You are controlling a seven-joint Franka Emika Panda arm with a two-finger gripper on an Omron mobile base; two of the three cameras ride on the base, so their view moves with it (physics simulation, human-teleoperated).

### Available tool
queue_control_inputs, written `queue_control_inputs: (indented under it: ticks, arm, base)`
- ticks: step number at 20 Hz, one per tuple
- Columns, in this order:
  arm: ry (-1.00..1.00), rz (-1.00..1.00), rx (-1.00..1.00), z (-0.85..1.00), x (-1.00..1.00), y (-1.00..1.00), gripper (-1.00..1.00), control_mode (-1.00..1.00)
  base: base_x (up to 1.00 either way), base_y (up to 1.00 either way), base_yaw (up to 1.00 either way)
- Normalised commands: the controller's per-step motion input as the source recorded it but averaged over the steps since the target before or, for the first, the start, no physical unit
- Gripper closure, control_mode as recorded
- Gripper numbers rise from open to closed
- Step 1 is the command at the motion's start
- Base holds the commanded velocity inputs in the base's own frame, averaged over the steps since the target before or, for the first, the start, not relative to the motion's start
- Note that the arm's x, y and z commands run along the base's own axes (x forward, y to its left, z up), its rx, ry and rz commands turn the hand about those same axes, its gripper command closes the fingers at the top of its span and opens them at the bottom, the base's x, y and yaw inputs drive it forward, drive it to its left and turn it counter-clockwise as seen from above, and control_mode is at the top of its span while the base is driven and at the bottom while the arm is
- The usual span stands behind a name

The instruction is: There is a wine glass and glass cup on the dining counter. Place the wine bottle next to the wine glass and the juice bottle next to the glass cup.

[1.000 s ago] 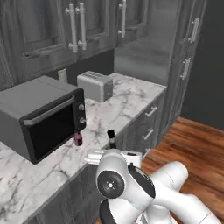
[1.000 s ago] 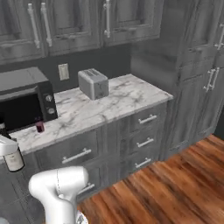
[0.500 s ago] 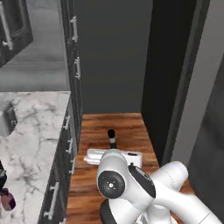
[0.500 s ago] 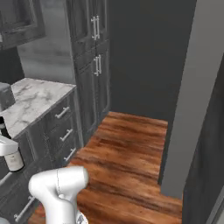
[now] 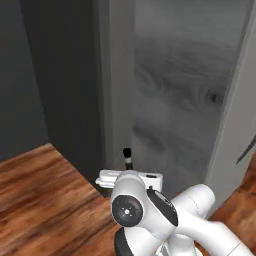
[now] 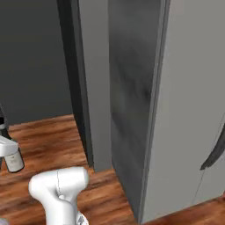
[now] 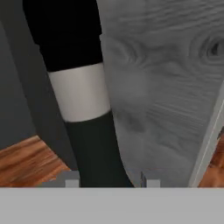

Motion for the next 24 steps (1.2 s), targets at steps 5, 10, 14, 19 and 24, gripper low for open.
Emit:
queue_control_inputs:
  ticks: [5,10,14,19,24]
  arm:
    - [0.00,0.00,0.00,0.00,0.00,0.00,1.00,1.00]
    - [0.00,0.00,0.00,0.00,0.00,0.00,1.00,1.00]
    - [0.00,0.00,0.00,0.00,0.00,0.00,1.00,1.00]
    - [0.00,0.00,0.00,0.00,0.00,0.00,1.00,1.00]
    - [0.00,0.00,0.00,0.00,0.00,0.00,1.00,1.00]
  base:
    - [0.00,0.06,-1.00]
    - [0.00,0.06,-1.00]
    - [0.00,0.06,-1.00]
    - [0.00,0.07,-1.00]
    - [0.01,0.08,-0.99]
